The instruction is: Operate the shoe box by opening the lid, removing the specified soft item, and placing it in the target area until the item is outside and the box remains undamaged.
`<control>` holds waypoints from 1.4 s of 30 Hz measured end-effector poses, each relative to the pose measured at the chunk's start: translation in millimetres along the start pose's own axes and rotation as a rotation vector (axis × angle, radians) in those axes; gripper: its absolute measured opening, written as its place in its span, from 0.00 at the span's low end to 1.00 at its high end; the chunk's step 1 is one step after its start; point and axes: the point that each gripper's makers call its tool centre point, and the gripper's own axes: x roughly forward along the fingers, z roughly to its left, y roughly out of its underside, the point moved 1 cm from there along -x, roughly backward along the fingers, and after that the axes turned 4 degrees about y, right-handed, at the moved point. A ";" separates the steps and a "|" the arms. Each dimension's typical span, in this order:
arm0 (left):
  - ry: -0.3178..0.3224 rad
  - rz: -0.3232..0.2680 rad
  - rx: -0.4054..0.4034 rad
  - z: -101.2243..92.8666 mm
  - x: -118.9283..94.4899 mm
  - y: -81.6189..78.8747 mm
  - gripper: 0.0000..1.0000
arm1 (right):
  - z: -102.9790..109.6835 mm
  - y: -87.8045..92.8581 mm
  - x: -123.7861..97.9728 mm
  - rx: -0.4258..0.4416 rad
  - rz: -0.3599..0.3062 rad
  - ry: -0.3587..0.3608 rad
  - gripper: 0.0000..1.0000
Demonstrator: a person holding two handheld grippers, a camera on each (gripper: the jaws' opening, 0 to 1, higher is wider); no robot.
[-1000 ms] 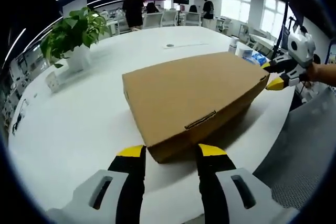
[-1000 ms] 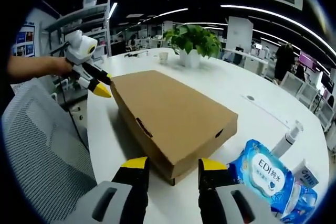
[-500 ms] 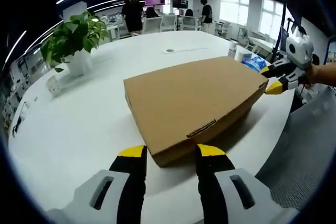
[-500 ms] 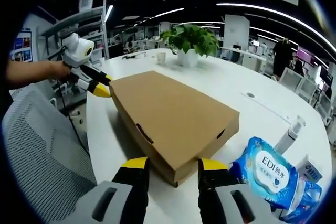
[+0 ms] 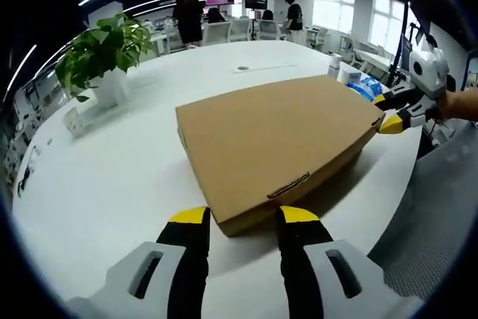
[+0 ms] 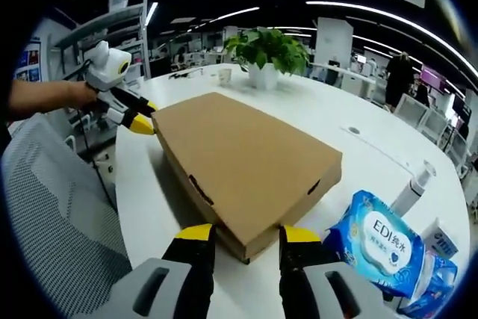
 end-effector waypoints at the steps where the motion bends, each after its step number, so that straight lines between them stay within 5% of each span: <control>1: 0.000 0.001 0.000 0.7 1.2 -1.4 0.35 | -1.2 -0.5 0.8 0.000 0.001 0.001 0.31; 42: 0.029 -0.006 -0.018 22.8 52.4 -49.0 0.34 | -66.8 -22.0 36.6 0.007 0.018 0.038 0.33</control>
